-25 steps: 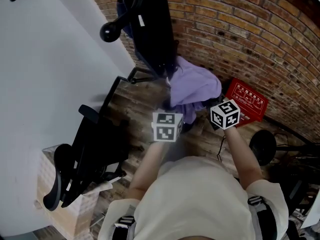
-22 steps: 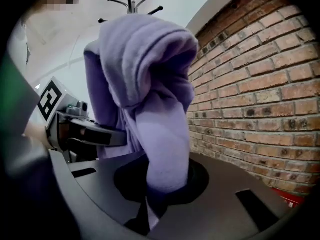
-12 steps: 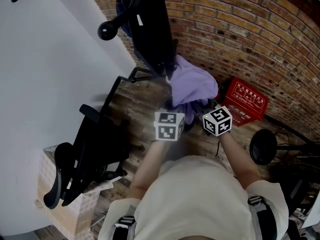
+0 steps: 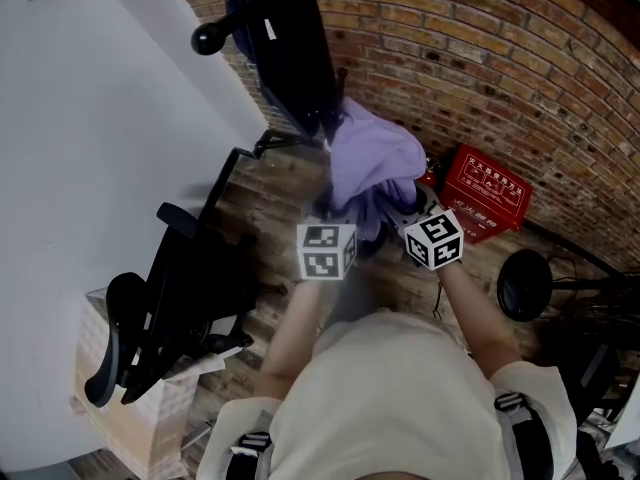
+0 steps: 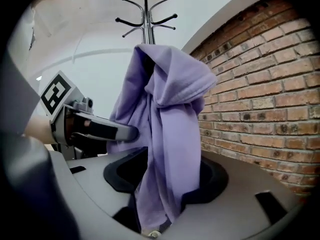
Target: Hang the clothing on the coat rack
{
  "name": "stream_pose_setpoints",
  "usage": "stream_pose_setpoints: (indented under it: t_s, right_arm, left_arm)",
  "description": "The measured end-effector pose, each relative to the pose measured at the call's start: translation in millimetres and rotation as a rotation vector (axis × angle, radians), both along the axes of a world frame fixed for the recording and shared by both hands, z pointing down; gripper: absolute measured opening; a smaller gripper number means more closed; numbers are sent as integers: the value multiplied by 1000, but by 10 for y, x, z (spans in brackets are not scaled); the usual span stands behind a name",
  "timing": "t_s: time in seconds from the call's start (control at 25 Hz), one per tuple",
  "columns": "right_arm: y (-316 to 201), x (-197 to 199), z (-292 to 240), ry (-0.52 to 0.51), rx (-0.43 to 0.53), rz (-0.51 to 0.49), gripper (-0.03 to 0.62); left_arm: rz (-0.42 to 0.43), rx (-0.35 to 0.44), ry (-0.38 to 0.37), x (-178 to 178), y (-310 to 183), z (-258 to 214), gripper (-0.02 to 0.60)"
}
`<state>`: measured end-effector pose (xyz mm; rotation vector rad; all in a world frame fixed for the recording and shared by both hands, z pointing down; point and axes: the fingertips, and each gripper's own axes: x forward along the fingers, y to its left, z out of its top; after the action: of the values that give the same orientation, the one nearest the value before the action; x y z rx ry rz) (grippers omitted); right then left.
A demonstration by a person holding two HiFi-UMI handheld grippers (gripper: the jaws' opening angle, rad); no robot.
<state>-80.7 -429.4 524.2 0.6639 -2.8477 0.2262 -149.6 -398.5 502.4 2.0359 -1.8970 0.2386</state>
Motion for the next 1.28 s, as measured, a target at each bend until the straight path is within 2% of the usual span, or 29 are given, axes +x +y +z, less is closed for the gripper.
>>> stream_pose_setpoints:
  t_s: [0.08,0.2,0.44,0.76,0.88,1.08,1.28]
  right_arm:
    - [17,94,-10,5,9,26,209]
    - [62,245,7,4,-5,66,222]
    - [301,451,24,10,-10,88,222]
    - [669,628,-182,-19,28,73,222]
    - [785,682,-273,-32,42,75,205]
    - [975,764,-427,-44,76,86,101]
    - [1171,814,-600,-65,96,81,30]
  left_arm:
    - [-7,13,12,0,85,-34,211]
    - [-19,31,19,0,218,-90,235]
    - [-57,58,35,22,490,-175,244]
    - [-122,51,78,91,918,-115,239]
    - [-153,64,89,99,1080,-125,181]
    - [-197,102,113,114,1322,-208,72]
    - [-181,144,116,224,1492,-365,35]
